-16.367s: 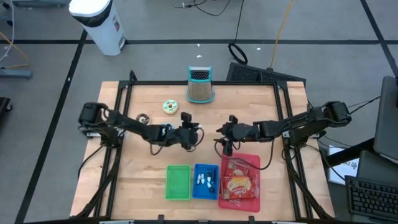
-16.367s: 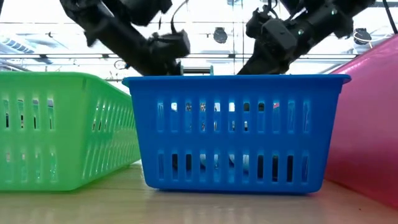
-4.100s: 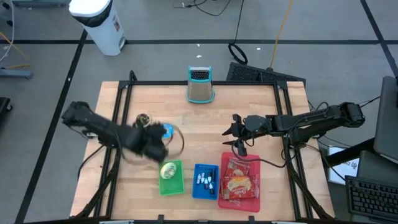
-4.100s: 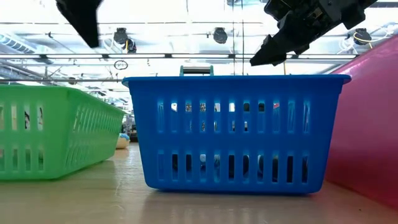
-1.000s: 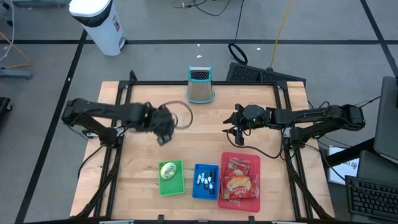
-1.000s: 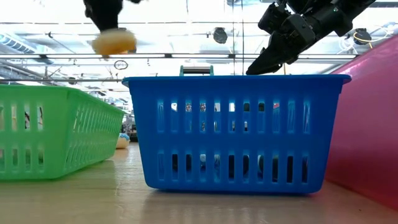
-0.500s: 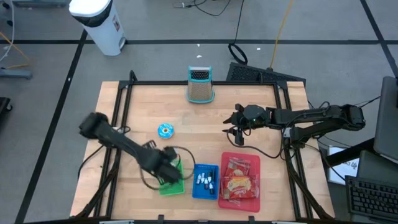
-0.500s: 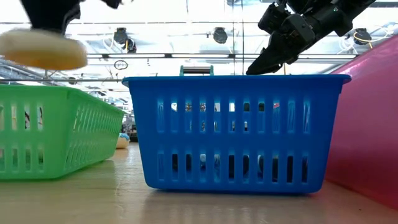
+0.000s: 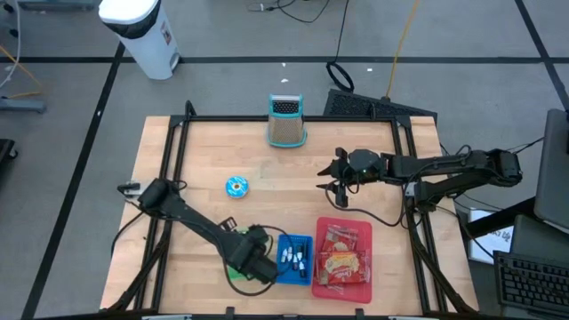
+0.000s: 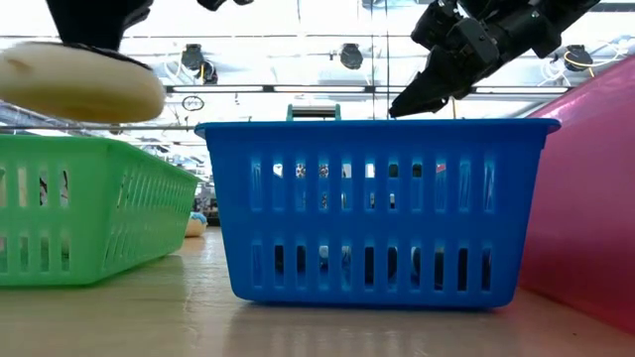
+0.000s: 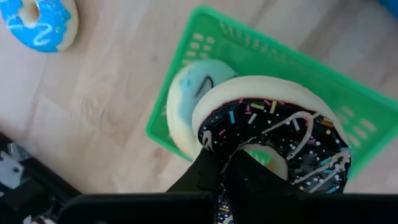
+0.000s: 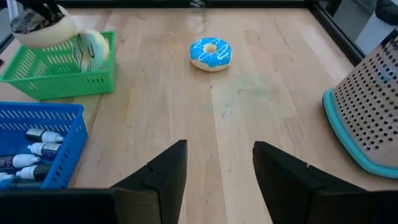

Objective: Pick & Place Food Item
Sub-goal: Put the black doughnut into the green bin

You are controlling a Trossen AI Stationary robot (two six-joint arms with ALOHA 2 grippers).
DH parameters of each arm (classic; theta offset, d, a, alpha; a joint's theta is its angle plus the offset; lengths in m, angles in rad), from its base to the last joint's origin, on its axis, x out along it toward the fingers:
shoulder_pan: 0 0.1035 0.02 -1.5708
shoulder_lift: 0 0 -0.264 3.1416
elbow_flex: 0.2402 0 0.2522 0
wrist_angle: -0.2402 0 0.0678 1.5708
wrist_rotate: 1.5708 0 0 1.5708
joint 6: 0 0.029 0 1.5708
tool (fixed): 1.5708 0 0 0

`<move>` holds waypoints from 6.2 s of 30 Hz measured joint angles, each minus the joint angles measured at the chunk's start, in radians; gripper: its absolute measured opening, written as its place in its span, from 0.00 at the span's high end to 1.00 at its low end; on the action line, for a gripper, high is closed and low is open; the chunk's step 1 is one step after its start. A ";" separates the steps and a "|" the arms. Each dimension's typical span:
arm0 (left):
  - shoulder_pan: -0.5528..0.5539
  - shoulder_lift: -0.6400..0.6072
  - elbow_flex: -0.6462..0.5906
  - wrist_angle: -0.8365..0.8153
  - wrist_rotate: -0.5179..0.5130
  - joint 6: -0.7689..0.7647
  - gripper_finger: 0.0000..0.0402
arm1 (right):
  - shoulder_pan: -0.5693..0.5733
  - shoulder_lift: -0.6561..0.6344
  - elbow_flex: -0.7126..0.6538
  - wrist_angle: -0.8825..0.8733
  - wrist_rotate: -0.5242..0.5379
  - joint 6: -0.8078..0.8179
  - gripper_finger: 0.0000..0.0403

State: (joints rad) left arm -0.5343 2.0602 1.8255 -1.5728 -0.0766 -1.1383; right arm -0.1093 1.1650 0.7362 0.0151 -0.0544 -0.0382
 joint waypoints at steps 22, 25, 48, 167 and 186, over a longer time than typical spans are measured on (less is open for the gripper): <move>0.019 0.002 0.000 0.022 -0.054 -0.101 0.58 | 0.000 0.000 -0.044 0.019 -0.002 0.000 0.58; 0.019 0.001 -0.010 0.034 -0.054 -0.091 0.55 | 0.000 0.000 -0.043 0.019 -0.002 0.000 0.58; 0.028 -0.028 -0.040 0.005 0.055 -0.121 0.67 | 0.000 0.000 -0.044 0.019 -0.003 0.007 0.58; 0.034 -0.109 -0.114 0.390 -0.034 0.101 0.99 | 0.000 0.000 -0.044 0.013 -0.003 0.000 0.58; 0.079 -0.113 -0.213 0.408 -0.056 -0.162 0.99 | 0.000 0.000 -0.044 0.018 -0.003 0.004 0.58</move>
State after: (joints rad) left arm -0.4549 1.9472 1.6121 -1.1647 -0.1330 -1.3003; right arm -0.1095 1.1648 0.6922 0.0330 -0.0574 -0.0345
